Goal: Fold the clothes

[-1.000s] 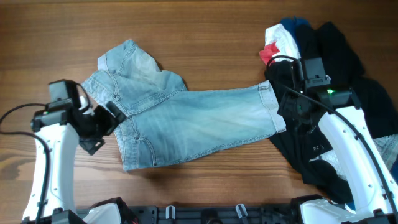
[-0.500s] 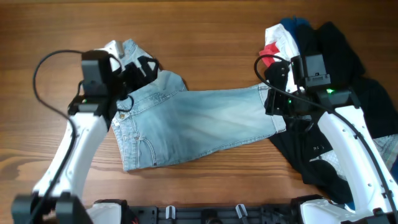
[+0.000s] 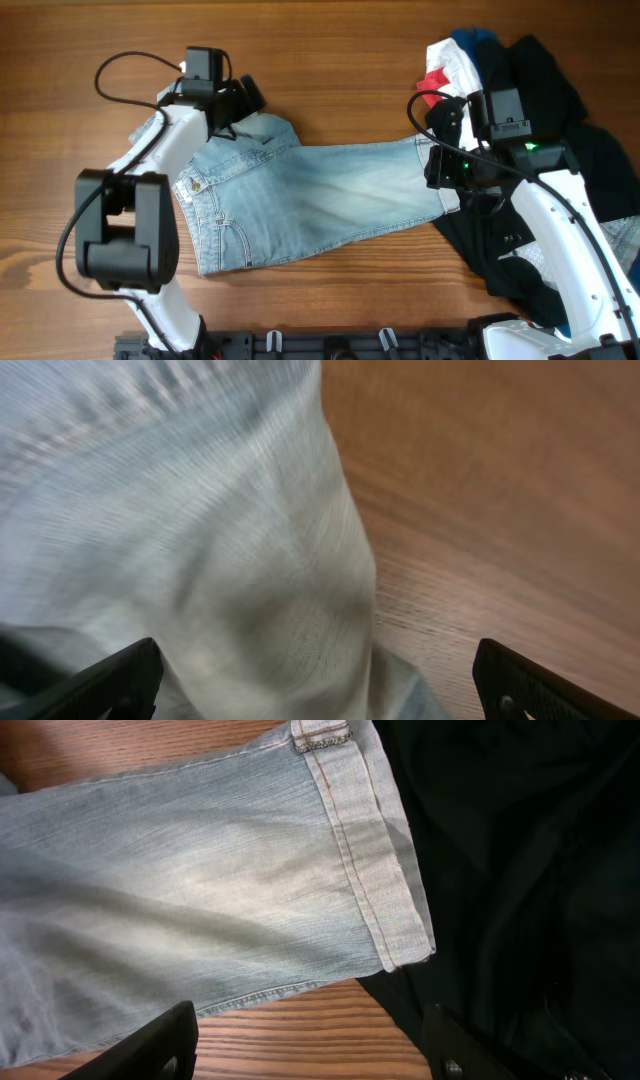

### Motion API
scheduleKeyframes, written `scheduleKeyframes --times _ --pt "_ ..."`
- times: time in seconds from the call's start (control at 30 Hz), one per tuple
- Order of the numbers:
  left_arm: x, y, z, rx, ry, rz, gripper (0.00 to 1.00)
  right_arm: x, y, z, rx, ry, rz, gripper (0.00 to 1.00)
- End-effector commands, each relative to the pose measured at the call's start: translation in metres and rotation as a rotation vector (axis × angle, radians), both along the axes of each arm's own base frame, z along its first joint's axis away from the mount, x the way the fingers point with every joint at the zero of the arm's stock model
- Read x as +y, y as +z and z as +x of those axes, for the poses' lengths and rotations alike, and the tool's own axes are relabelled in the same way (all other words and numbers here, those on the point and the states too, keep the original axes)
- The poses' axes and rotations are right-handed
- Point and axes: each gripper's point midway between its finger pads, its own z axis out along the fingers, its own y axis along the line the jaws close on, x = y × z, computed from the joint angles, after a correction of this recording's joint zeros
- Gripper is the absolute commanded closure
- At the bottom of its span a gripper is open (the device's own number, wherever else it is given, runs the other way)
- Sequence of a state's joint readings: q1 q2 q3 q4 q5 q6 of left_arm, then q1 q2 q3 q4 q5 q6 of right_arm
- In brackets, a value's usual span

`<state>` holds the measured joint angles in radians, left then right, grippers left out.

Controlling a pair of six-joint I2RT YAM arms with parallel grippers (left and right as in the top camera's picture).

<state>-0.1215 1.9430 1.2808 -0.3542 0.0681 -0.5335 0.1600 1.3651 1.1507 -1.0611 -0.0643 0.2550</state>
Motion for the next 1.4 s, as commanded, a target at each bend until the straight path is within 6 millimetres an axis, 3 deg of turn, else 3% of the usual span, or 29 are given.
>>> scheduleKeyframes --times 0.0,0.03,0.07,0.1,0.13,0.23,0.3,0.37,0.4,0.43,0.47,0.53,0.57,0.6,0.63,0.7,0.8,0.9,1.03,1.13,1.2,1.3,1.37 --pt "-0.011 -0.032 0.000 0.046 -0.011 0.046 0.00 0.001 -0.002 -0.001 0.008 0.019 0.008 0.28" --pt "-0.015 -0.035 0.001 0.045 -0.019 0.045 0.11 0.001 -0.002 -0.001 0.009 0.020 0.008 0.27" --pt "-0.017 -0.035 0.002 0.038 -0.023 0.044 0.39 0.001 -0.002 -0.001 0.009 0.020 0.008 0.27" --pt "-0.020 -0.033 0.005 0.025 -0.033 0.045 0.75 0.001 -0.002 -0.001 0.008 0.020 0.008 0.27" --pt "-0.022 -0.027 0.008 0.006 -0.037 0.038 0.96 0.002 -0.002 0.000 0.005 0.020 0.008 0.27" --pt "-0.039 0.006 0.020 -0.064 -0.106 -0.033 0.96 0.001 -0.002 0.000 0.004 0.020 0.008 0.27" --pt "-0.074 0.054 0.023 -0.158 -0.277 -0.159 0.96 0.001 -0.001 0.001 0.000 0.024 0.007 0.27" --pt "-0.114 0.105 0.005 -0.264 -0.537 -0.291 0.96 0.001 -0.001 0.002 -0.003 0.029 0.002 0.27" --pt "-0.134 0.136 -0.020 -0.342 -0.743 -0.341 0.96 0.001 -0.001 0.001 -0.003 0.035 0.001 0.28" --pt "-0.137 0.150 -0.034 -0.378 -0.833 -0.324 0.96 0.001 -0.001 0.002 -0.006 0.043 -0.002 0.27" --pt "-0.128 0.151 -0.041 -0.373 -0.845 -0.246 0.96 0.000 -0.002 0.003 -0.009 0.041 -0.009 0.27" --pt "-0.086 0.129 -0.030 -0.274 -0.677 -0.038 0.91 0.000 -0.004 0.004 -0.013 0.041 -0.008 0.27" --pt "-0.064 0.116 -0.026 -0.211 -0.575 0.050 0.67 0.000 -0.007 0.004 -0.014 0.041 -0.007 0.27" --pt "-0.041 0.102 -0.025 -0.146 -0.475 0.127 0.37 0.000 -0.010 0.004 -0.013 0.041 -0.007 0.27" --pt "-0.026 0.090 -0.026 -0.091 -0.416 0.177 0.20 0.000 -0.012 0.003 -0.011 0.040 -0.007 0.27" --pt "-0.020 0.076 -0.033 -0.029 -0.409 0.189 0.03 0.000 -0.015 0.001 -0.004 0.040 -0.008 0.28" --pt "-0.019 0.068 -0.041 0.020 -0.396 0.177 0.00 0.000 -0.014 0.003 -0.008 0.041 -0.007 0.27" --pt "-0.014 0.058 -0.063 0.134 -0.335 0.144 0.00 0.007 -0.012 0.005 -0.023 0.067 0.028 0.23" --pt "0.016 0.042 -0.123 0.417 -0.156 0.198 0.00 0.040 0.001 0.024 -0.130 0.220 0.173 0.25" --pt "0.024 0.032 -0.145 0.507 -0.100 0.219 0.00 0.052 0.001 0.049 -0.201 0.249 0.221 0.28" --pt "0.027 0.021 -0.155 0.543 -0.072 0.216 0.00 0.065 -0.006 0.067 -0.236 0.289 0.265 0.27" --pt "0.028 0.001 -0.167 0.568 -0.051 0.209 0.00 0.083 -0.029 0.098 -0.270 0.323 0.322 0.18" --pt "0.027 -0.013 -0.170 0.563 -0.054 0.201 0.00 0.092 -0.051 0.113 -0.269 0.322 0.359 0.04"
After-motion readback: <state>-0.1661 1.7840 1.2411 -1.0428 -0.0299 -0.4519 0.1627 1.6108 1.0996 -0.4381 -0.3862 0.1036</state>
